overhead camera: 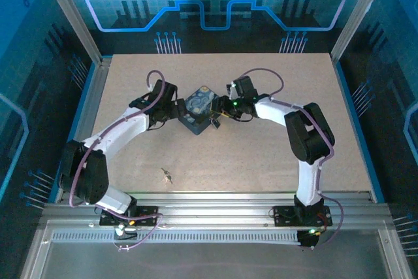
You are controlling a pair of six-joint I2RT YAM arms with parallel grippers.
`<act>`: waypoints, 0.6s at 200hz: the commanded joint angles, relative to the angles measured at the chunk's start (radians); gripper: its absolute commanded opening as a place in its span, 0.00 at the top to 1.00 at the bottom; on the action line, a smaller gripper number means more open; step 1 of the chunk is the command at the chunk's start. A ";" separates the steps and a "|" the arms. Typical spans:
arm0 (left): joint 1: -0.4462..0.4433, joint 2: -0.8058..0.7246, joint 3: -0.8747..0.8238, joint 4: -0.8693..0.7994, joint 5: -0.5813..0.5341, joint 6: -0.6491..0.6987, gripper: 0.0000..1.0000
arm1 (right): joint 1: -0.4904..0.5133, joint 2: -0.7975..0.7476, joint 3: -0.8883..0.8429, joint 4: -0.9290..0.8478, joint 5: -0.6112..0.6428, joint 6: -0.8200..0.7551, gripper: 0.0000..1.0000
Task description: Unlock the padlock with the key
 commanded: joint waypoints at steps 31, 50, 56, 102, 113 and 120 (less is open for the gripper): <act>-0.008 -0.127 -0.068 -0.294 0.068 -0.156 0.05 | -0.016 -0.098 0.080 -0.210 -0.007 -0.083 0.34; -0.007 -0.179 -0.142 -0.310 0.143 -0.198 0.15 | -0.030 -0.141 0.092 -0.263 0.008 -0.125 0.32; -0.011 -0.190 -0.167 -0.306 0.171 -0.213 0.18 | -0.033 -0.152 0.097 -0.284 0.013 -0.137 0.32; -0.131 -0.188 -0.265 -0.323 0.186 -0.329 0.35 | -0.061 -0.232 0.073 -0.350 0.043 -0.181 0.34; -0.165 -0.167 -0.270 -0.319 0.183 -0.350 0.40 | -0.067 -0.246 0.061 -0.351 0.042 -0.181 0.35; -0.187 -0.149 -0.271 -0.319 0.179 -0.363 0.42 | -0.072 -0.252 0.056 -0.353 0.040 -0.181 0.35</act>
